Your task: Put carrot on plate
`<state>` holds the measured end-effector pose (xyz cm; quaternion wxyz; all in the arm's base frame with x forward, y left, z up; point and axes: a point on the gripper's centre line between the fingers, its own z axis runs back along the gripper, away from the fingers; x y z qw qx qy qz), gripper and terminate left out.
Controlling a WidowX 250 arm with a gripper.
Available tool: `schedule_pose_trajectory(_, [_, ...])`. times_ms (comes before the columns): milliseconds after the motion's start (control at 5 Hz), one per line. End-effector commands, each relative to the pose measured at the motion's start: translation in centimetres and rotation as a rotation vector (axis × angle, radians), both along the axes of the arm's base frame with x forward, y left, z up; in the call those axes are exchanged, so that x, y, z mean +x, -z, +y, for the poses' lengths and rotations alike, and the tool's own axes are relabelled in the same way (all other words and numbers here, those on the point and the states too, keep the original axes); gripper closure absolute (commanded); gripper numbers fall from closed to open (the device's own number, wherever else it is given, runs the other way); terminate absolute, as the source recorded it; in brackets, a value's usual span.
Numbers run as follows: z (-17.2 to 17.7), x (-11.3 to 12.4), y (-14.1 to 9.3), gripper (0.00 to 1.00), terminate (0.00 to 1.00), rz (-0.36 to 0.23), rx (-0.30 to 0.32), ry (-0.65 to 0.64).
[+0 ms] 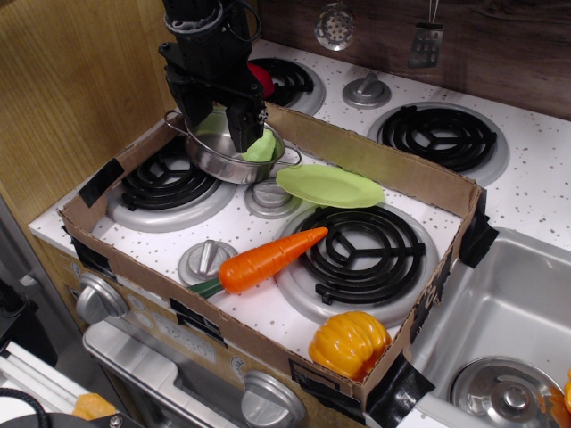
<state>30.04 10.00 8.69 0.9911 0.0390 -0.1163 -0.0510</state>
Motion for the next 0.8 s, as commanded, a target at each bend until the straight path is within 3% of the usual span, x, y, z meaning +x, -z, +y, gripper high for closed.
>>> schedule_pose_trajectory(0, [0.0, 0.0, 0.0, 0.00, 0.00, 0.000, 0.000, 0.000])
schedule_pose_trajectory(200, [-1.6, -0.3, -1.6, 0.00, 0.00, -0.105, 0.107, 0.092])
schedule_pose_trajectory(600, [-4.2, -2.7, -3.5, 0.00, 0.00, -0.115, 0.057, 0.231])
